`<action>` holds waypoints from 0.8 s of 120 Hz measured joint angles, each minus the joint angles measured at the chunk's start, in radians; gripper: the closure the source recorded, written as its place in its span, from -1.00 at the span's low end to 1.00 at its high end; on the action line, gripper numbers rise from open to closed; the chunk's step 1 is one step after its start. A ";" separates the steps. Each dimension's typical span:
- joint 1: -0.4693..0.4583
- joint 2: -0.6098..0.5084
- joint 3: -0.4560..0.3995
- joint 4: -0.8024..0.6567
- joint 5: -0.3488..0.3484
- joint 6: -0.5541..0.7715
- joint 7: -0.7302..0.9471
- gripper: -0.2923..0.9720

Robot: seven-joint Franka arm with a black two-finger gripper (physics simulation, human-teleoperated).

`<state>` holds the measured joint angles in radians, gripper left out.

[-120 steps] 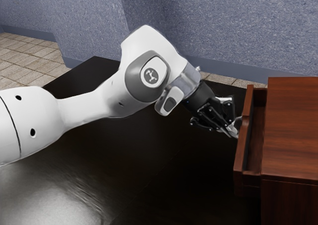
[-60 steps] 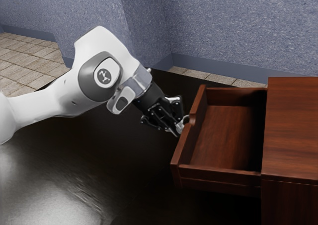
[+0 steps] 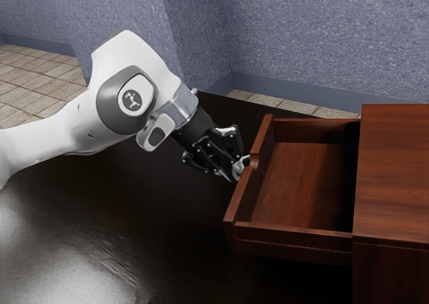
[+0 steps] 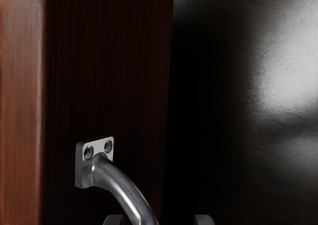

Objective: Pull the drawer handle with one arm to open the drawer

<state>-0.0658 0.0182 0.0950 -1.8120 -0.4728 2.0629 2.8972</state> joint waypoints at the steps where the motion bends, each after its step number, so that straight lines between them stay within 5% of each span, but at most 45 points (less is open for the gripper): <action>1: -0.002 -0.001 0.001 0.000 0.000 0.000 0.000 0.34; 35: -0.033 -0.075 -0.001 0.003 0.009 -0.021 -0.001 0.17; 67: -0.136 -0.084 0.049 0.296 0.432 -0.310 -0.263 -0.06; 82: -0.084 -0.082 0.114 0.368 0.520 -0.470 -0.505 -0.27; 96: -0.035 -0.078 0.130 0.379 0.534 -0.553 -0.738 -0.39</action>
<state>-0.1005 -0.0597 0.2252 -1.4332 0.0613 1.5103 2.1594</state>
